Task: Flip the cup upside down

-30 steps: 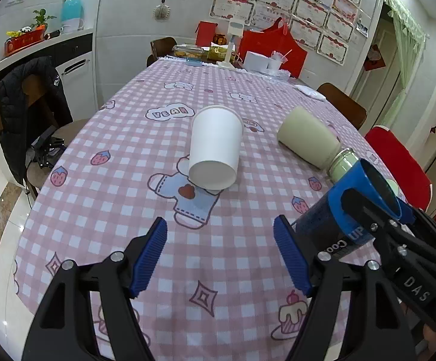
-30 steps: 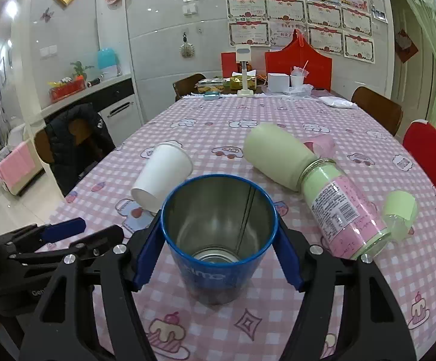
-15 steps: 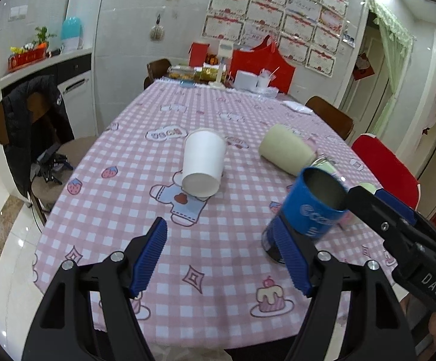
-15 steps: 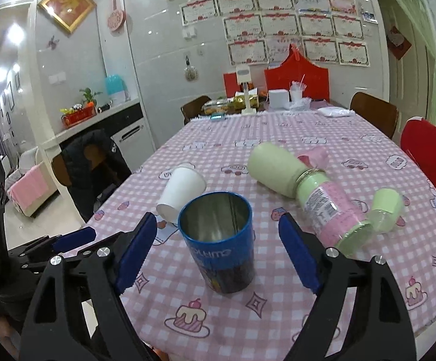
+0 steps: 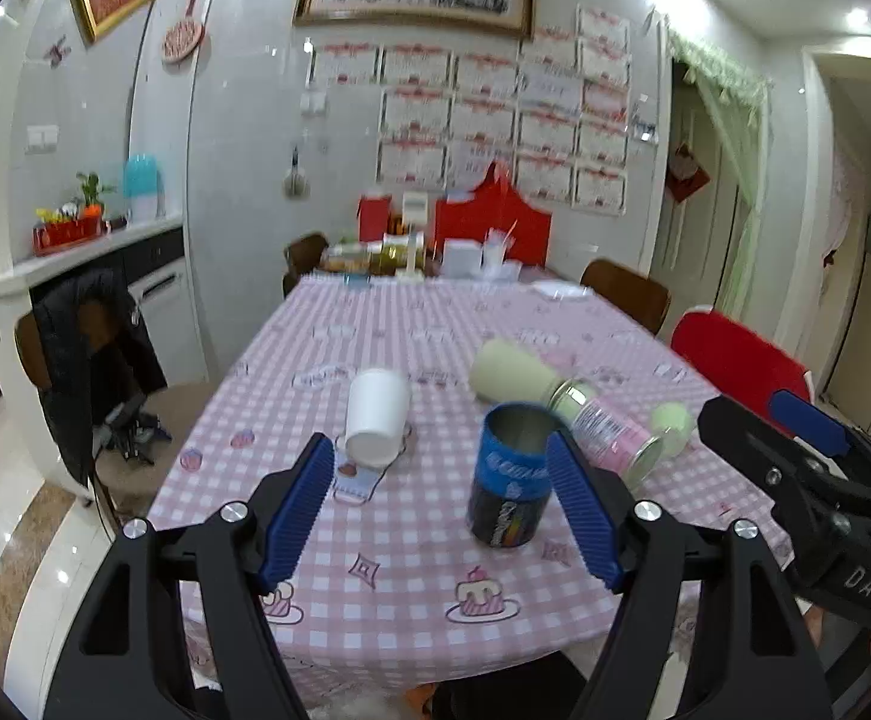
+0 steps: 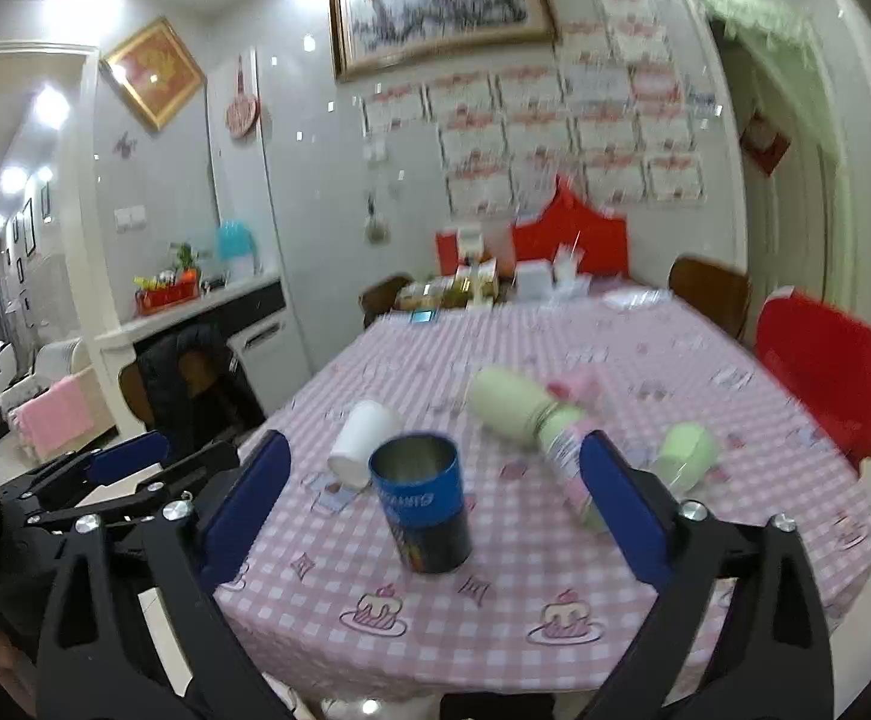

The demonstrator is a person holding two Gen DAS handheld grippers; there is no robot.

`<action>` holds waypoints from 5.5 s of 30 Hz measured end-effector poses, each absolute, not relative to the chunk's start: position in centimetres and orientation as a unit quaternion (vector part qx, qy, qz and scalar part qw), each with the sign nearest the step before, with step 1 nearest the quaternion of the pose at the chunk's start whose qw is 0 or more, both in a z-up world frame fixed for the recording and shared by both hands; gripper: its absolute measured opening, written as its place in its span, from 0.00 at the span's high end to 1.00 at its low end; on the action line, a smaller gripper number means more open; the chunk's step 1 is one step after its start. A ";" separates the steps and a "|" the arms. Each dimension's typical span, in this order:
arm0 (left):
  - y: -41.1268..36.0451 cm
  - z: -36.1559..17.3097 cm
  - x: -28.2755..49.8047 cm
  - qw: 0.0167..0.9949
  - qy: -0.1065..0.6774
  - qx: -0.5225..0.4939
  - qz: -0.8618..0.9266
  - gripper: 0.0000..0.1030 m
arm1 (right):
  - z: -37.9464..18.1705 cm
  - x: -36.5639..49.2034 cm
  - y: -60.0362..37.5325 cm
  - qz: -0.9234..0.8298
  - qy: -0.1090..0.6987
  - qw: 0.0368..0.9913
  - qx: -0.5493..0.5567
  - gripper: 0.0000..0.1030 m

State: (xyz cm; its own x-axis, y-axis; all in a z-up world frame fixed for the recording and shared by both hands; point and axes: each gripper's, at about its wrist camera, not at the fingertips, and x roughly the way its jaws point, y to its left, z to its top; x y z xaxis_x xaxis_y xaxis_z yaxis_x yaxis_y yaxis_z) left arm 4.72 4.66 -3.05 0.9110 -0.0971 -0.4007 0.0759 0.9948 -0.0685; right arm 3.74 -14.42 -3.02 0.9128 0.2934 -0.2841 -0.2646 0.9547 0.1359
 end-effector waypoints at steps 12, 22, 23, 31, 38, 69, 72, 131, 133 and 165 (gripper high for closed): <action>2.0 0.6 -0.1 0.995 0.096 0.004 -0.017 0.26 | -1.4 -1.0 -15.6 0.057 0.024 0.998 -0.014 0.08; 0.4 1.1 -1.4 0.998 0.059 0.027 -0.006 0.25 | -2.2 -1.2 -16.7 0.056 0.014 0.998 -0.010 0.08; 0.3 1.1 -1.4 0.998 0.057 0.028 -0.006 0.25 | -2.3 -1.3 -16.8 0.055 0.014 0.998 -0.009 0.08; 0.3 1.1 -1.5 0.998 0.059 0.026 -0.008 0.25 | -2.3 -1.5 -16.7 0.055 0.015 0.998 -0.007 0.08; 0.3 1.1 -1.5 0.998 0.059 0.028 -0.008 0.25 | -2.3 -1.5 -16.7 0.055 0.016 0.998 -0.007 0.08; 0.7 1.6 -1.5 0.998 0.053 0.032 -0.007 0.25 | -2.4 -1.5 -17.4 0.054 0.018 0.998 -0.005 0.08; 0.6 1.5 -1.5 0.998 0.054 0.032 -0.007 0.25 | -2.5 -1.5 -17.5 0.054 0.018 0.998 -0.005 0.08; 1.3 -0.9 0.0 0.997 0.072 0.036 -0.006 0.25 | -4.4 -0.3 -17.4 0.057 0.042 0.997 -0.001 0.08; 1.4 -1.1 0.2 0.997 0.074 0.035 -0.007 0.25 | -4.5 -0.2 -17.4 0.056 0.044 0.997 0.000 0.08; 0.5 -5.2 6.5 0.989 0.134 0.059 0.033 0.25 | -7.4 5.6 -17.2 0.038 0.123 0.992 -0.009 0.08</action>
